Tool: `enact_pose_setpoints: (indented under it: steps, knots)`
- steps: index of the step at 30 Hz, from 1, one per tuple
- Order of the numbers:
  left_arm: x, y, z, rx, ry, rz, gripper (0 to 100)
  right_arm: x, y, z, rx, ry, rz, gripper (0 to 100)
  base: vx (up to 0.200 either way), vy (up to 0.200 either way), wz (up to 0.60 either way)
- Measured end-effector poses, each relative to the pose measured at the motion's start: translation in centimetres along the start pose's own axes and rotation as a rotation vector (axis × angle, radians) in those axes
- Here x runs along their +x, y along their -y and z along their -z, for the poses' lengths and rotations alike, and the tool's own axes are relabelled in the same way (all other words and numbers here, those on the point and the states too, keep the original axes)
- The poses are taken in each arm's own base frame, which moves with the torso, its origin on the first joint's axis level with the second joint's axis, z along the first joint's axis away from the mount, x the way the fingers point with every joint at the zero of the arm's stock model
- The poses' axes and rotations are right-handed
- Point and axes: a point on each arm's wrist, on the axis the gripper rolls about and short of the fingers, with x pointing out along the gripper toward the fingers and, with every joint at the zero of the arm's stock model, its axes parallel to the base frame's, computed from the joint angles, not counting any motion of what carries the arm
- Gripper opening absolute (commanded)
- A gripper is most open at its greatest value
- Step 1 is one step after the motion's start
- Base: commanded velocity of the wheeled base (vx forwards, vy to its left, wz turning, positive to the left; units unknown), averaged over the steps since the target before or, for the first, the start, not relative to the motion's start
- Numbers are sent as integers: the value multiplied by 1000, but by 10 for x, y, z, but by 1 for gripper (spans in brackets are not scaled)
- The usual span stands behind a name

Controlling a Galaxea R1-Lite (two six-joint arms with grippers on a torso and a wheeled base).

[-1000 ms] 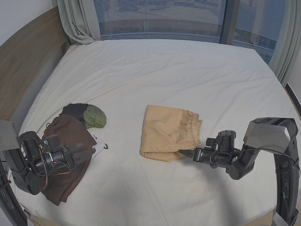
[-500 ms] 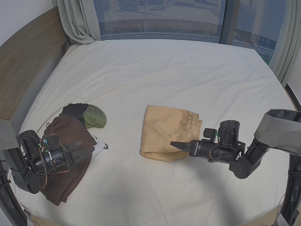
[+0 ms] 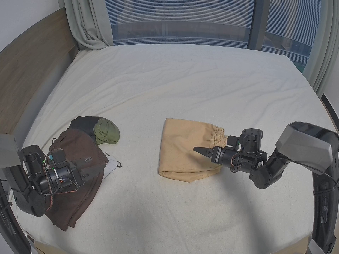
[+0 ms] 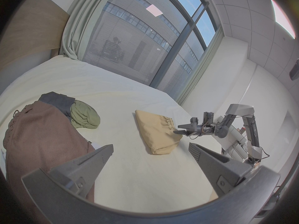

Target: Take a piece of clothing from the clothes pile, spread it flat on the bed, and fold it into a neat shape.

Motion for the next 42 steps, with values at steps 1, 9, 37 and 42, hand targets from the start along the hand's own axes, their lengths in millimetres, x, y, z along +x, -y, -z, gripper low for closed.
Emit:
enact_pose_setpoints:
  steps: [1, 9, 37, 42]
  knots:
    - [0, 0, 0, 0, 1, 3, 100, 2, 7, 3, 5, -3, 10, 100, 0, 0, 0]
    - [-2, -1, -3, -7, -2, 63, 100, 8, 34, 16, 23, -4, 47, 100, 0, 0, 0]
    - [-48, 123, -28, 91, 35, 445, 100, -229, -82, -39, -347, 317, 71, 100, 0, 0, 0]
    - [-74, 144, -36, 130, 116, 426, 100, -274, -104, -31, -415, 412, 68, 100, 0, 0, 0]
